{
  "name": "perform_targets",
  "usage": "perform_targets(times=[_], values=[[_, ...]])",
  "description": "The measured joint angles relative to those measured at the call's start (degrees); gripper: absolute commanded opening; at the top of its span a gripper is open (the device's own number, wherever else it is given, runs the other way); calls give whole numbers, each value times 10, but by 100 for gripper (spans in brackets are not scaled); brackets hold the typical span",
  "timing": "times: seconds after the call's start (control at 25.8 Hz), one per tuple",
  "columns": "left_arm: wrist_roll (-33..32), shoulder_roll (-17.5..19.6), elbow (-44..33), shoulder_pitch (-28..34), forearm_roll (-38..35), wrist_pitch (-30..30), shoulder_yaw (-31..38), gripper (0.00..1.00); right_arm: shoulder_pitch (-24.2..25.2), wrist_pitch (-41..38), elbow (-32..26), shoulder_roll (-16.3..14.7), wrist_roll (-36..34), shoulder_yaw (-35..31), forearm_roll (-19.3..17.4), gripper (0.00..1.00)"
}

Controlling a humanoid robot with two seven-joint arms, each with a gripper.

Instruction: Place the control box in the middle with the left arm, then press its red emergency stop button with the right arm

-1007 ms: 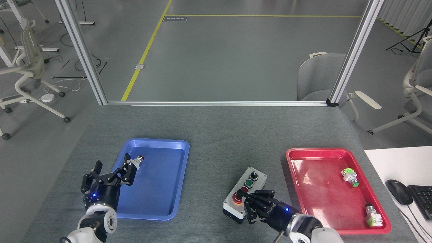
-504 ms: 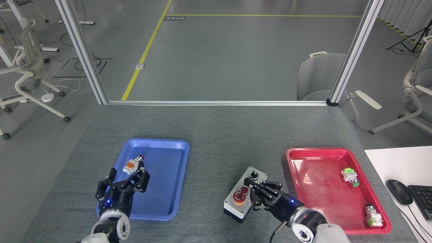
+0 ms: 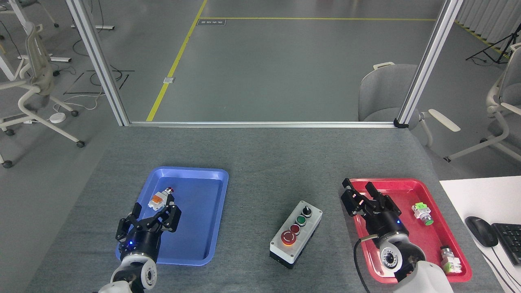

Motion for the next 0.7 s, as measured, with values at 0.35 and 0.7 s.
perform_targets(times=[0.35,0.7], values=[[0,0,0,0,0,0,0,99,36,80,-5,-6,-18,-48,27,99],[0,0,1,0,1,0,0,99,77,108,-18,21,-141,-50,95,99]])
